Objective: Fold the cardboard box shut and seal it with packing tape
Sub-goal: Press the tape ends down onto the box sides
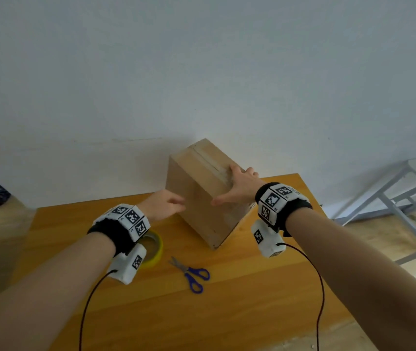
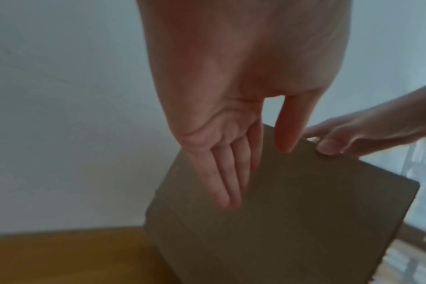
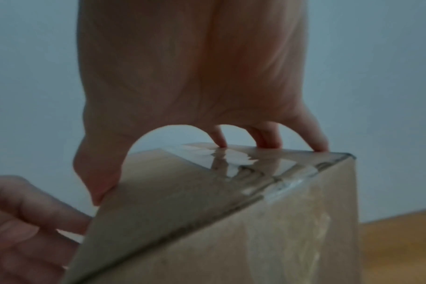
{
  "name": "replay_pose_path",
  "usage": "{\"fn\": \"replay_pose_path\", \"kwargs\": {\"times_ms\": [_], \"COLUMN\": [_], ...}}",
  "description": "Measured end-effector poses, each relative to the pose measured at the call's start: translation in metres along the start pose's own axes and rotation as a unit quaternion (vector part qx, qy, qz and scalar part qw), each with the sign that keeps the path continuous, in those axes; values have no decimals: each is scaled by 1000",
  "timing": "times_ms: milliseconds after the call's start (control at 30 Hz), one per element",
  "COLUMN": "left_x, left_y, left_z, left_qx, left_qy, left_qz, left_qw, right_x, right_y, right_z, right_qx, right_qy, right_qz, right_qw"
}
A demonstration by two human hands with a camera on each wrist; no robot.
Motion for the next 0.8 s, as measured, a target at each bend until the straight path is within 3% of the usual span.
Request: {"fn": "replay_pose_path", "kwargs": {"times_ms": [100, 233, 467, 700, 800], "left_x": [3, 3, -5, -16, -18], "left_y": [-27, -36, -33, -27, -22], "left_z": [-10, -16, -9, -6, -6], "left_qx": [194, 297, 307, 328, 275], "left_qy": [30, 37, 34, 18, 1], "left_qz": [95, 88, 81, 85, 67], "left_qw": [976, 950, 948, 941, 959], "right_x": [2, 9, 10, 10, 11], "right_y": [-9, -21, -32, -32, -31], "right_z": [-2, -3, -8, -2, 0], "right_qx": [-46, -69, -123, -163, -161], "right_qy": [-39, -75, -80, -37, -15], "right_qz": [-23, -60, -61, -78, -99], "right_qw": [998, 993, 987, 983, 982]}}
Point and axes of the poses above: each hand's wrist, its own x-axis away from the middle knuckle, its own y-axis out of the back of the hand, z = x × y, the point moved 10 cm from there along -x, towards the middle knuckle, and after that the axes turned 13 degrees about y, right-handed, at the moved point
